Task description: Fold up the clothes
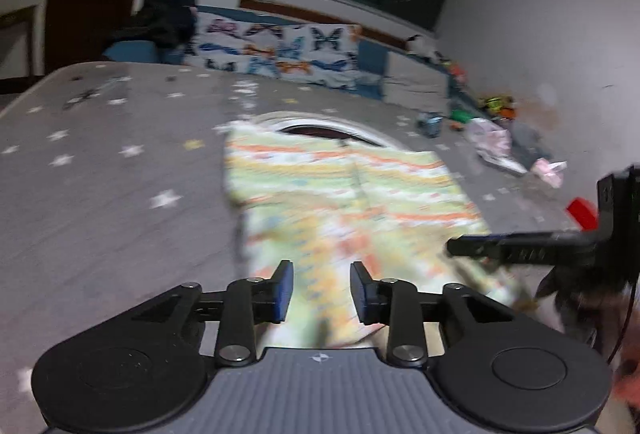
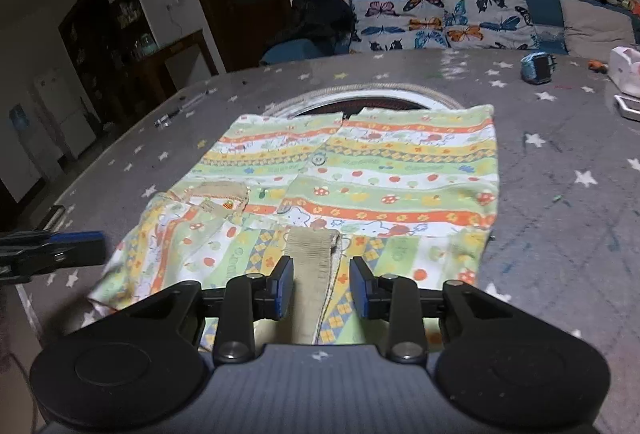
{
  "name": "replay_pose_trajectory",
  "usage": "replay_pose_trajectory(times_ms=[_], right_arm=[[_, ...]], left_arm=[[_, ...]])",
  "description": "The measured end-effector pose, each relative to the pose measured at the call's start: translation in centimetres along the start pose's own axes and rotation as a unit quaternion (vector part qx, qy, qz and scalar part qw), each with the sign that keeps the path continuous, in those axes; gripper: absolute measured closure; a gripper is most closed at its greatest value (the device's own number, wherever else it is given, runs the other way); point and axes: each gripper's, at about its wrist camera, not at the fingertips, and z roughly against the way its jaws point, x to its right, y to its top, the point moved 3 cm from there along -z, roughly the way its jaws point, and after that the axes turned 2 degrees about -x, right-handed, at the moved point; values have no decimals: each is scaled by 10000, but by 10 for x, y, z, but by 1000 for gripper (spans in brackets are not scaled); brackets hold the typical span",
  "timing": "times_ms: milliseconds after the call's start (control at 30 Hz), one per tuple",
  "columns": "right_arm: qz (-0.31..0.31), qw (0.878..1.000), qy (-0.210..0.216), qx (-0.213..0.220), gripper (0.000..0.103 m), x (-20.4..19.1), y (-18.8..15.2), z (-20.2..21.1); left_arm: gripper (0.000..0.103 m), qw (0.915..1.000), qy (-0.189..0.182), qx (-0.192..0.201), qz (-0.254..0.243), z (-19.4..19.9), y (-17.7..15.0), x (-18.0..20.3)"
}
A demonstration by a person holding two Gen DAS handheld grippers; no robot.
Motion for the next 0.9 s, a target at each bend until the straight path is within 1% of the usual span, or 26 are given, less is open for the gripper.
replay_pose_trajectory(times_ms=[33,100,167,200,233,300,500,600,700,733,800,900], right_arm=[[23,10000,16,-32,72,-2,0,-4],[75,9999,26,-67,72,-5,1,-9],[129,9999,2,-82,78,-7,1,-10],[141,9999,-25,-85,88,-8,1,-11],[151,9998,-55,-87,90,-9,1,-11],[174,9997,-123,-69,96,-10,2,-11],[469,9981,-248,304,97,-24,15,7],[632,9956,-319,621,97,-33,27,25],[678,9929,-461,861,97,-39,37,44],[658,9924,-505,906,97,-39,40,47],[609,9924,-637,864,97,-36,38,47],[513,9944,-759,525,97,-26,27,28]], left_arm=[[62,10000,32,-40,0,1,-4,-4],[62,9999,97,-119,1,4,-12,-11],[61,9997,162,-199,2,6,-19,-18],[61,9995,189,-238,-5,7,-23,-21],[58,9994,195,-273,-36,5,-25,-21],[57,9992,227,-316,-133,3,-30,-19],[58,9984,341,-249,-379,-1,-33,-12],[60,9978,402,-226,-475,-1,-33,-11],[65,9975,399,-220,-543,-1,-33,-10],[68,9973,403,-219,-578,-1,-33,-9],[70,9970,404,-232,-624,-1,-33,-9],[71,9968,390,-304,-627,-2,-34,-10]])
